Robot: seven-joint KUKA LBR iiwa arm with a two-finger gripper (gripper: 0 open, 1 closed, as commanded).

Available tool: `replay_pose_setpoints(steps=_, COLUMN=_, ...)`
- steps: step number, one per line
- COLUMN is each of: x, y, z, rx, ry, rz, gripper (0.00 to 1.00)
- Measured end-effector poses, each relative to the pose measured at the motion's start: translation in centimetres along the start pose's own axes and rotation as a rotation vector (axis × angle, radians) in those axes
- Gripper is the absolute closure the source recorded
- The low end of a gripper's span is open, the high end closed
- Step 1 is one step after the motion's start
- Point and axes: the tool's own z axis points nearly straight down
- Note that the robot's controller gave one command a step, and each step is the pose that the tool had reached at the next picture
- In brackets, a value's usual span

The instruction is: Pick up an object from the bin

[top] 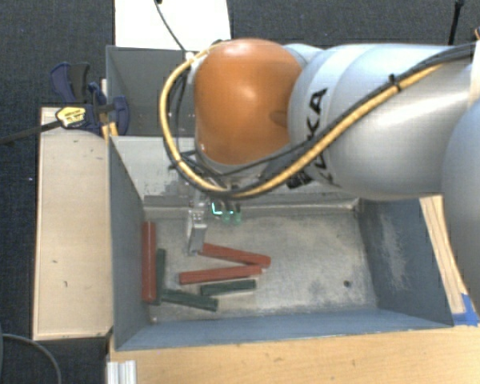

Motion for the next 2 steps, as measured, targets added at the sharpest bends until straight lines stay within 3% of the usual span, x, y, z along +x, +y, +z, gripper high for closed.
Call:
replay_pose_setpoints(steps=1, x=1.8, y=-11.7, z=17.3, rx=0.001, ry=-0.001, rz=-0.184, gripper=0.0)
replay_pose_setpoints(steps=2, x=2.8, y=-11.2, z=13.9, rx=-0.002, ry=-0.01, rz=-0.152, gripper=0.0)
